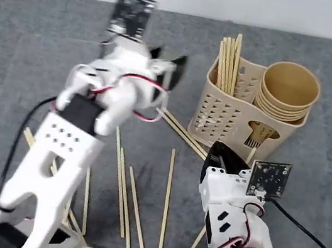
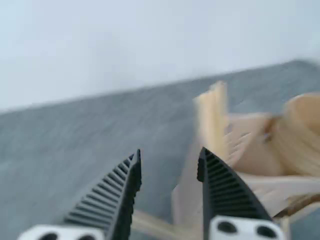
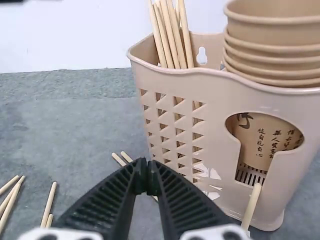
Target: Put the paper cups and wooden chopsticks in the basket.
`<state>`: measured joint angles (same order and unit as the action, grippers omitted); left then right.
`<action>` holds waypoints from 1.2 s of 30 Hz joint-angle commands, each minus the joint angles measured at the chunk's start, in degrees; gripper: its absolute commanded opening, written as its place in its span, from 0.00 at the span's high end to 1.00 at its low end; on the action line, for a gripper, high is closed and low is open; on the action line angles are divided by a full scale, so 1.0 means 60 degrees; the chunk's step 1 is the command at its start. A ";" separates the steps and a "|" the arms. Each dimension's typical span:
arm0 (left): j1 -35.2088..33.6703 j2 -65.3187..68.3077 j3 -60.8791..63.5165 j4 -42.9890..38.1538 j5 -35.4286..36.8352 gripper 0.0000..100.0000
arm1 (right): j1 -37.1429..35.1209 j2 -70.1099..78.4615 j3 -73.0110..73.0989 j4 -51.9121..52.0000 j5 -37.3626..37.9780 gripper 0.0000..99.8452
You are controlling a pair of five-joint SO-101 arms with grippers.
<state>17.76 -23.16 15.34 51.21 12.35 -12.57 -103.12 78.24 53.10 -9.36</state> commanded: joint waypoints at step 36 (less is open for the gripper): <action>-0.4059 0.1553 0.4037 0.2842 -0.4220 0.77 | 0.0022 -0.0022 0.0088 -0.0242 -0.0088 0.99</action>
<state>-6.51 -19.38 44.00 69.32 -14.29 -12.57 -103.03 79.21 53.10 -9.36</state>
